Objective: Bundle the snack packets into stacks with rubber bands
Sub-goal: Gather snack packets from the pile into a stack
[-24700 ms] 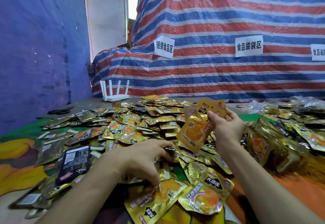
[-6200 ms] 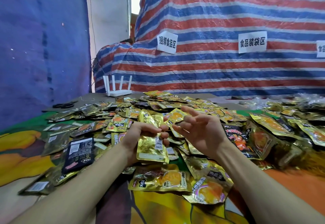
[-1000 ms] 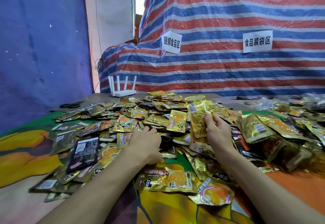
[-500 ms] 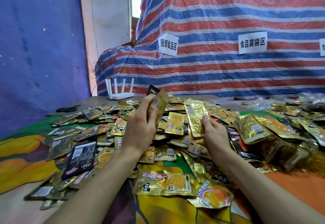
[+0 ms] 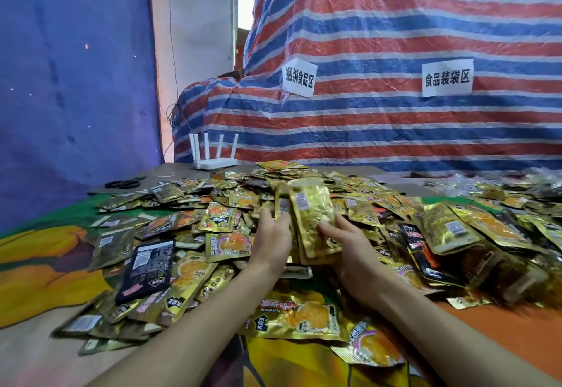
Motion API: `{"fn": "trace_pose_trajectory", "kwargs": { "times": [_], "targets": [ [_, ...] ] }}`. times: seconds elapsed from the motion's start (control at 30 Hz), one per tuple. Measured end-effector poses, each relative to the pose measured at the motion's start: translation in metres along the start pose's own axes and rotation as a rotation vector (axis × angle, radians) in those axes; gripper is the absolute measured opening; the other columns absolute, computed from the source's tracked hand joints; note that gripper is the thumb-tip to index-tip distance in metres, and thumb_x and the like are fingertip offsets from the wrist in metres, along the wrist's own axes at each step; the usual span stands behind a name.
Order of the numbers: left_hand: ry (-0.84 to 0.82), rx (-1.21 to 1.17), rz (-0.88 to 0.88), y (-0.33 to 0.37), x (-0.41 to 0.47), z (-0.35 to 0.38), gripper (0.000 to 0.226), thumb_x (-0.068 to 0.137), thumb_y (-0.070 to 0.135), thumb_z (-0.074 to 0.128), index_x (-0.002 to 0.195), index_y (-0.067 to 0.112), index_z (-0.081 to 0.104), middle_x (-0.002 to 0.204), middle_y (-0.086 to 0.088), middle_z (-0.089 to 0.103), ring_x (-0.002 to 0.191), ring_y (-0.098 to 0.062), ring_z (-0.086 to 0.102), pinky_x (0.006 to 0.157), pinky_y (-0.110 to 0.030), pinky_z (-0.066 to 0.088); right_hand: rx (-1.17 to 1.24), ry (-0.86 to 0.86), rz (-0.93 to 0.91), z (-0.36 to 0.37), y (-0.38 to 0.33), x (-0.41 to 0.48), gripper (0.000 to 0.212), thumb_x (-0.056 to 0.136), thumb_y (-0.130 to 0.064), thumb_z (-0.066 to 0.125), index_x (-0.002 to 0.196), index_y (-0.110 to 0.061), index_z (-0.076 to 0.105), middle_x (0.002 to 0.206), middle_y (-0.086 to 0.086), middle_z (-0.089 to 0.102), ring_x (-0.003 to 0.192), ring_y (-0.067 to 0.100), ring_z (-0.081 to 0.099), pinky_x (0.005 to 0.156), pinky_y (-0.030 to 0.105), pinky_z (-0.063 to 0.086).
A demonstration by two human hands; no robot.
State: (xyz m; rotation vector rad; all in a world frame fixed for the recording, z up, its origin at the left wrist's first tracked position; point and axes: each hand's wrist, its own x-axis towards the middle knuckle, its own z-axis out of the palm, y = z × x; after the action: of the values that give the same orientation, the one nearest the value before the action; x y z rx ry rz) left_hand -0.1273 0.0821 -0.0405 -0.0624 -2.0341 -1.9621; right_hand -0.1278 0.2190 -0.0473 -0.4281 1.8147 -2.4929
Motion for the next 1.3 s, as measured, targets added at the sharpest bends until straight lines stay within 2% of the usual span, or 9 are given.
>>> {"fn": "trace_pose_trajectory", "kwargs": {
  "times": [0.17,0.3,0.5,0.63,0.73,0.83,0.97,1.1,1.3],
  "targets": [
    [-0.049,-0.135,0.112,0.003,-0.009,0.006,0.048,0.095,0.058,0.039,0.122,0.019,0.047,0.111,0.002,0.062,0.102,-0.016,0.062,0.081,-0.035,0.055,-0.653,0.048,-0.261,0.016,0.008,-0.007,0.016,0.105,-0.034,0.049,0.109,-0.049,0.050,0.115,-0.013,0.053,0.097,-0.014,0.053,0.075,0.003,0.044],
    [-0.029,-0.086,0.210,0.002,-0.009,0.003,0.007,0.098,0.019,0.046,0.100,0.022,0.041,0.086,-0.002,0.059,0.069,-0.001,0.060,0.053,-0.017,0.048,-0.668,-0.055,-0.247,0.018,0.010,-0.007,0.028,0.107,-0.033,0.044,0.131,-0.046,0.043,0.127,-0.010,0.047,0.110,-0.011,0.048,0.092,0.012,0.046],
    [-0.074,0.106,0.377,0.000,-0.007,-0.002,0.044,0.068,0.028,0.066,0.109,0.027,0.049,0.085,0.004,0.068,0.076,-0.011,0.068,0.066,-0.034,0.059,-0.357,-0.112,-0.231,0.014,0.003,-0.011,0.049,0.095,0.008,0.051,0.127,-0.028,0.056,0.114,0.003,0.071,0.106,0.020,0.070,0.086,0.040,0.060],
    [-0.108,0.153,0.309,-0.002,-0.001,-0.007,0.040,0.060,0.026,0.073,0.098,0.014,0.068,0.083,0.000,0.073,0.079,-0.018,0.071,0.073,-0.039,0.060,-0.393,-0.101,-0.148,0.008,0.001,-0.010,0.049,0.093,0.008,0.048,0.122,-0.031,0.058,0.104,0.000,0.073,0.096,0.016,0.073,0.072,0.031,0.062],
    [-0.248,0.169,0.184,-0.006,0.000,-0.010,0.039,0.063,0.027,0.074,0.097,0.009,0.073,0.089,-0.010,0.075,0.086,-0.028,0.072,0.085,-0.050,0.058,-0.597,-0.117,-0.146,0.005,0.002,-0.009,0.050,0.092,0.003,0.050,0.129,-0.030,0.056,0.123,0.004,0.061,0.110,0.019,0.064,0.086,0.036,0.061],
    [-0.245,0.068,0.155,-0.005,-0.002,-0.008,0.045,0.064,0.023,0.071,0.106,0.011,0.062,0.097,-0.018,0.070,0.087,-0.029,0.070,0.079,-0.048,0.058,-0.691,-0.095,-0.263,0.005,0.002,-0.007,0.056,0.093,0.001,0.050,0.124,-0.044,0.056,0.130,-0.004,0.056,0.117,0.005,0.056,0.093,0.024,0.055],
    [-0.344,-0.030,0.100,-0.008,-0.001,-0.002,0.046,0.070,0.009,0.063,0.113,0.018,0.051,0.095,-0.013,0.064,0.081,-0.018,0.065,0.067,-0.031,0.054,-0.818,-0.130,-0.205,0.000,0.008,0.000,0.063,0.096,0.000,0.051,0.153,-0.021,0.037,0.149,-0.003,0.034,0.139,0.013,0.040,0.107,0.019,0.044],
    [-0.282,0.039,0.200,-0.010,-0.003,0.001,0.029,0.083,-0.008,0.059,0.092,0.021,0.060,0.075,-0.004,0.057,0.061,-0.008,0.055,0.053,-0.020,0.045,-0.977,-0.053,-0.335,-0.005,0.003,0.001,0.066,0.091,-0.005,0.063,0.151,-0.024,0.040,0.144,-0.004,0.034,0.135,0.012,0.039,0.108,0.016,0.035],
    [-0.356,0.164,0.481,-0.006,-0.010,0.000,0.039,0.086,0.005,0.059,0.104,0.039,0.055,0.079,-0.012,0.053,0.068,-0.029,0.048,0.059,-0.040,0.041,-1.096,0.126,-0.487,-0.019,-0.027,-0.012,0.033,0.089,-0.009,0.066,0.118,-0.026,0.064,0.118,-0.006,0.051,0.108,0.009,0.054,0.092,0.020,0.045]
  ]
}}
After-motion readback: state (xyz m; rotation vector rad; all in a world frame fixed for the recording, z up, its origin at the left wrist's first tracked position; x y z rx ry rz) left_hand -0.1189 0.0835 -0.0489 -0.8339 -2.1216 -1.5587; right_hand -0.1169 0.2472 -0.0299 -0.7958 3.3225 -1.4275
